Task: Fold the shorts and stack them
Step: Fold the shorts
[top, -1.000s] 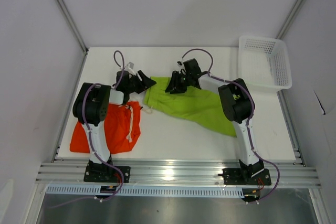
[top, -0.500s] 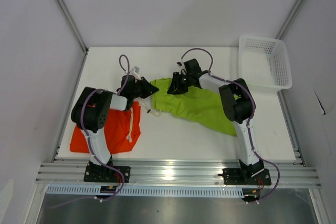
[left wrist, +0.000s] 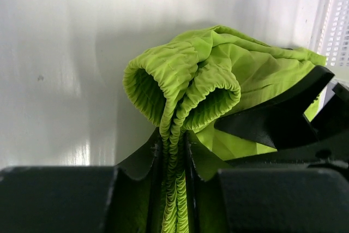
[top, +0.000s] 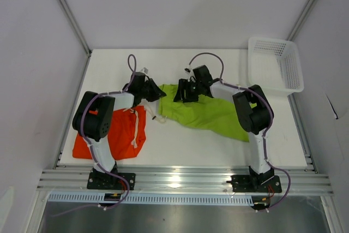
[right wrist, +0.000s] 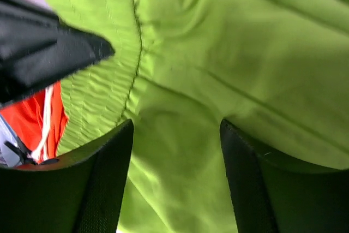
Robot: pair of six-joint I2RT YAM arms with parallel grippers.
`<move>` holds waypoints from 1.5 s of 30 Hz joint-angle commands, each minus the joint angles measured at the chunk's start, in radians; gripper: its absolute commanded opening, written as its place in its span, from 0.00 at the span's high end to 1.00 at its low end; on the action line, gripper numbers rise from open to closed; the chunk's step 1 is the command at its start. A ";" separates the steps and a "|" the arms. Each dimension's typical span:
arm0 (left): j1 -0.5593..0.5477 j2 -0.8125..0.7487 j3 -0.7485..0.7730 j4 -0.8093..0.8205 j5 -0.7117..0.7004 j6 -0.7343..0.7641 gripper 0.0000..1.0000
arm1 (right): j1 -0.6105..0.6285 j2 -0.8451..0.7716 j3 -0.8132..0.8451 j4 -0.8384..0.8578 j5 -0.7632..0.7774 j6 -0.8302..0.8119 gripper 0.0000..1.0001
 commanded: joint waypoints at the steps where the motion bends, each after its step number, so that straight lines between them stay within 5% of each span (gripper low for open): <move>1: -0.006 -0.039 0.051 -0.104 -0.028 -0.019 1.00 | 0.012 -0.068 -0.090 0.031 0.082 -0.031 0.31; 10: 0.019 -0.043 0.158 -0.269 -0.028 0.070 1.00 | -0.006 -0.173 -0.184 0.071 0.119 -0.045 0.31; 17: 0.070 -0.009 0.313 -0.448 -0.022 0.183 1.00 | -0.040 -0.237 -0.237 0.037 0.037 -0.027 0.57; 22: 0.071 0.059 0.471 -0.591 -0.040 0.295 1.00 | -0.064 -0.190 -0.166 -0.034 -0.273 -0.014 0.73; 26: 0.071 0.105 0.558 -0.655 -0.043 0.330 1.00 | -0.063 -0.087 -0.026 -0.166 -0.488 0.011 1.00; 35: 0.071 0.166 0.764 -0.842 -0.109 0.401 1.00 | -0.073 0.121 0.071 -0.174 -0.671 0.142 1.00; 45: 0.068 0.158 0.943 -0.994 -0.189 0.468 1.00 | -0.052 0.249 0.105 -0.207 -0.688 0.195 1.00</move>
